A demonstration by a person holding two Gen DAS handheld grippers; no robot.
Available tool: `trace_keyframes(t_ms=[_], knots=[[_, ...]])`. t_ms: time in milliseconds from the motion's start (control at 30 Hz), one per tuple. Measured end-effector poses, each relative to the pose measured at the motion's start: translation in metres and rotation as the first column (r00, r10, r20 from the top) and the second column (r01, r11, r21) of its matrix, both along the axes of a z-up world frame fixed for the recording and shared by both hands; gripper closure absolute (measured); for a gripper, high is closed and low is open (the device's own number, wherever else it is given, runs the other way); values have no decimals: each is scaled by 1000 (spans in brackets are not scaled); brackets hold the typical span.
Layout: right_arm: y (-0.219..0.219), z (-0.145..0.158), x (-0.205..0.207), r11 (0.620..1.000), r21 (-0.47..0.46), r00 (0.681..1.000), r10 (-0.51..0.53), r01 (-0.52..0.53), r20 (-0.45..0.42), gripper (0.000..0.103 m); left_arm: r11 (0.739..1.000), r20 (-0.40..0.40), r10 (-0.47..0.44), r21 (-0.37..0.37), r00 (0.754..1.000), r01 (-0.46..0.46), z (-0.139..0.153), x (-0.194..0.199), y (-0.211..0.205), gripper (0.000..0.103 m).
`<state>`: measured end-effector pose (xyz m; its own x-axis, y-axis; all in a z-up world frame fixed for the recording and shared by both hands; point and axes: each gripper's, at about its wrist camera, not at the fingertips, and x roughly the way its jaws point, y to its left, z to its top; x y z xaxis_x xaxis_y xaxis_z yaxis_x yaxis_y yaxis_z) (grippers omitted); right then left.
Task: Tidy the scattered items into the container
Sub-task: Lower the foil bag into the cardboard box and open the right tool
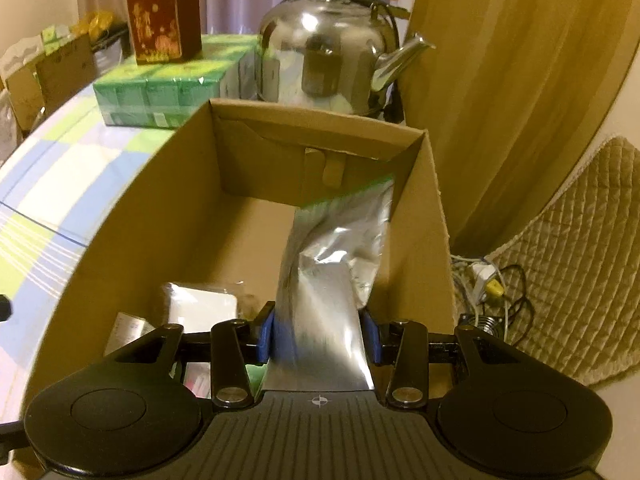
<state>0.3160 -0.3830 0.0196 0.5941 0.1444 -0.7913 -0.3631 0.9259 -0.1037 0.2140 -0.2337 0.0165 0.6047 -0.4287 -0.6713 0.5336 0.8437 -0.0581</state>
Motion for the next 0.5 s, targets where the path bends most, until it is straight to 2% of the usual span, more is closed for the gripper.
trace_keyframes(t_ms=[267,333,400,500], knots=[[-4,10,-8,1000,-2,999,-26,26,43,55,999,-4,26,-23,1000,-26,2,-3,10,28],[-4,17,-15,1000,1,998,-25,25,59,50,999,-6,33,-27,999,-33,3,-6,12,27],[-3,24,-23,1000,-2,997,-20,21,77,39,999,-8,38,-32,999,-39,5,-10,14,26],[-2,35,-37,1000,7,994,-27,26,103,34,998,-9,45,-40,999,-45,8,-19,18,24]])
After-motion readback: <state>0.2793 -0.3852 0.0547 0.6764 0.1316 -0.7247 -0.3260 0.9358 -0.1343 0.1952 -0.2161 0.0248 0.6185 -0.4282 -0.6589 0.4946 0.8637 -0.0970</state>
